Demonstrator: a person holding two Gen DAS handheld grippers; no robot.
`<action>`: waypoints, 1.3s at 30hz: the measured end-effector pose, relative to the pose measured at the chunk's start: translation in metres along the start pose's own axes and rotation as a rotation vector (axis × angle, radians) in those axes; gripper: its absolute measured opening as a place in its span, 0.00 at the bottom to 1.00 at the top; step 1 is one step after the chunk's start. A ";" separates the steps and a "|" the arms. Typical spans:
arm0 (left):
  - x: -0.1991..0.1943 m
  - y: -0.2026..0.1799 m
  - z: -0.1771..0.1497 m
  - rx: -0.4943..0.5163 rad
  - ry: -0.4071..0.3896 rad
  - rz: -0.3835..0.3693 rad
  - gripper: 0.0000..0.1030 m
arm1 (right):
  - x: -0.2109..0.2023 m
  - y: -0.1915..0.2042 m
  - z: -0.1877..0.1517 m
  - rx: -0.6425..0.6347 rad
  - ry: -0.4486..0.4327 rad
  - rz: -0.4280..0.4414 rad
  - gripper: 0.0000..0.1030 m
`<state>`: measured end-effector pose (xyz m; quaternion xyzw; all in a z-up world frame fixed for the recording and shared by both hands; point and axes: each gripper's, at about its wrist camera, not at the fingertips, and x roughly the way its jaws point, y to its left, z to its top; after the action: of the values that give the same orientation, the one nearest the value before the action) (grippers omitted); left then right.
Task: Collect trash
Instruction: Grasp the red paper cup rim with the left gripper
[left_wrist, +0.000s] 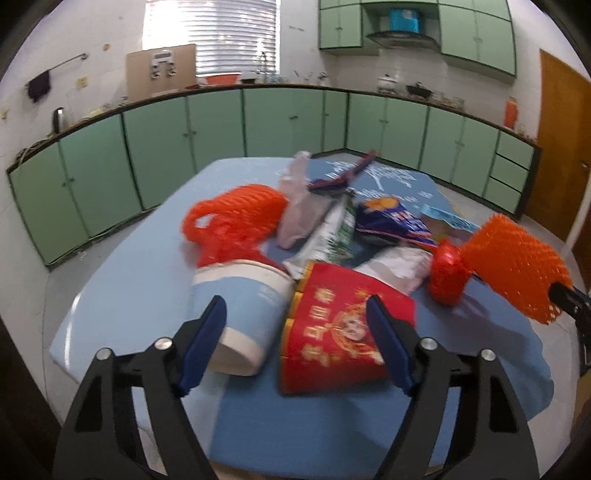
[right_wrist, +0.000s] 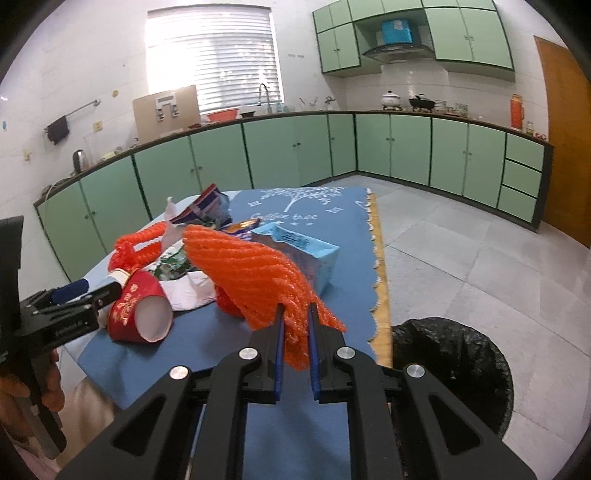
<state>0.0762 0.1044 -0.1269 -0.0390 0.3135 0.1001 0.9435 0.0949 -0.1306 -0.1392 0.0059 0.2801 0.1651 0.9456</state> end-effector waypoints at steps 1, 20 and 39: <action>0.003 -0.003 -0.001 0.007 0.008 -0.006 0.70 | 0.000 -0.002 0.000 0.006 0.002 -0.005 0.11; 0.011 -0.024 -0.004 0.002 0.085 -0.197 0.62 | -0.003 -0.008 -0.004 0.028 0.000 -0.044 0.11; -0.005 -0.041 0.006 0.043 0.027 -0.250 0.17 | -0.020 -0.020 -0.003 0.052 -0.020 -0.068 0.11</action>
<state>0.0840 0.0647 -0.1189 -0.0588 0.3210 -0.0257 0.9449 0.0834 -0.1562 -0.1335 0.0228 0.2747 0.1253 0.9531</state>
